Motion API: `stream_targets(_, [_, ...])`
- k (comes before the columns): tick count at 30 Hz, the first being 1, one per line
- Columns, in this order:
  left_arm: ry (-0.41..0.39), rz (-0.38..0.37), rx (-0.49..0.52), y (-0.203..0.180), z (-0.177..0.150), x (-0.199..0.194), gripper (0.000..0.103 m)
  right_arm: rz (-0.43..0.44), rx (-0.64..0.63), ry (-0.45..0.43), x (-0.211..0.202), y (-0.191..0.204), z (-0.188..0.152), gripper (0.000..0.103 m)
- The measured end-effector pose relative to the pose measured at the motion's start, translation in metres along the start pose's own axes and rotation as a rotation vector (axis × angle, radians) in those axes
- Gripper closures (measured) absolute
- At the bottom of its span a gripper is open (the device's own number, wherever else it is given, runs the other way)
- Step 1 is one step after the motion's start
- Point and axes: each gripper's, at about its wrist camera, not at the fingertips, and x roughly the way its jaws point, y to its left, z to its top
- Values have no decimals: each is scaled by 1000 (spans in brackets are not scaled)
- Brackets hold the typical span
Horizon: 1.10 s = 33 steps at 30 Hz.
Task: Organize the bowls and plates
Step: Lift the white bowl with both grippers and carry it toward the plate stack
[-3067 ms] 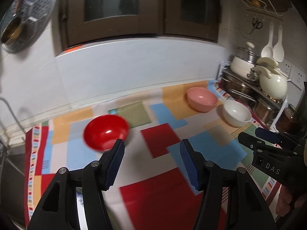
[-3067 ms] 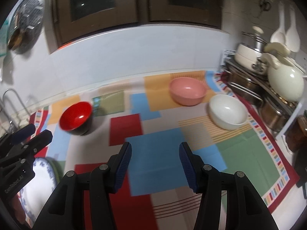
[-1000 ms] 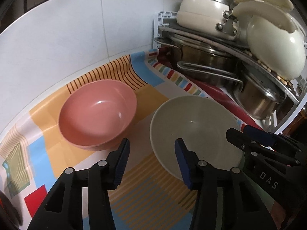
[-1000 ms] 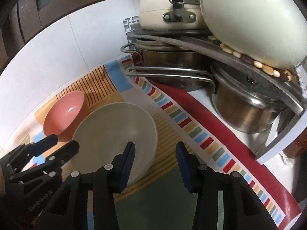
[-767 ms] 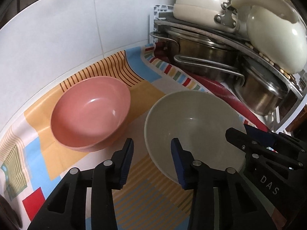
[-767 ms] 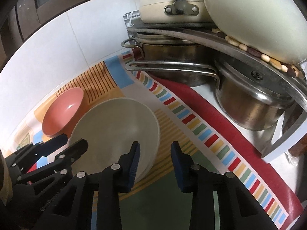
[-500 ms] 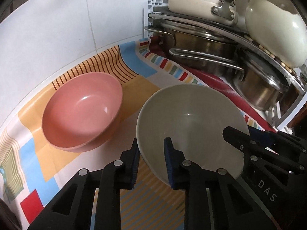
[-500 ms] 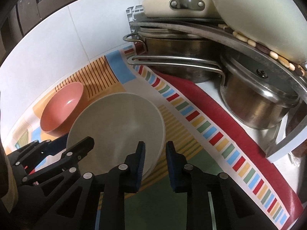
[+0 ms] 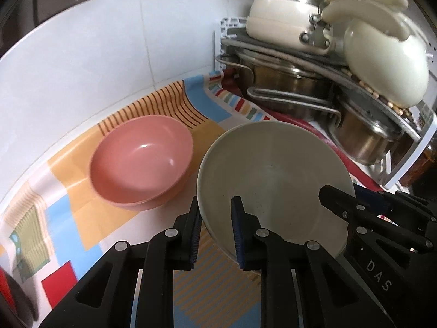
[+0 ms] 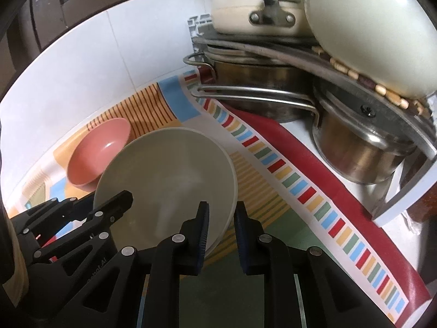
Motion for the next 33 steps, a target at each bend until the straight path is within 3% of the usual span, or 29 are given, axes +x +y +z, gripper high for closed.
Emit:
stream_targets(16, [-76,97,-77,47,-23,-90,81,88,-98,-48,-71,52,-12,83])
stream_targets(33, [-47,225,-208,98,-101,-155,81,220,-242,7,-105,126,-58,83])
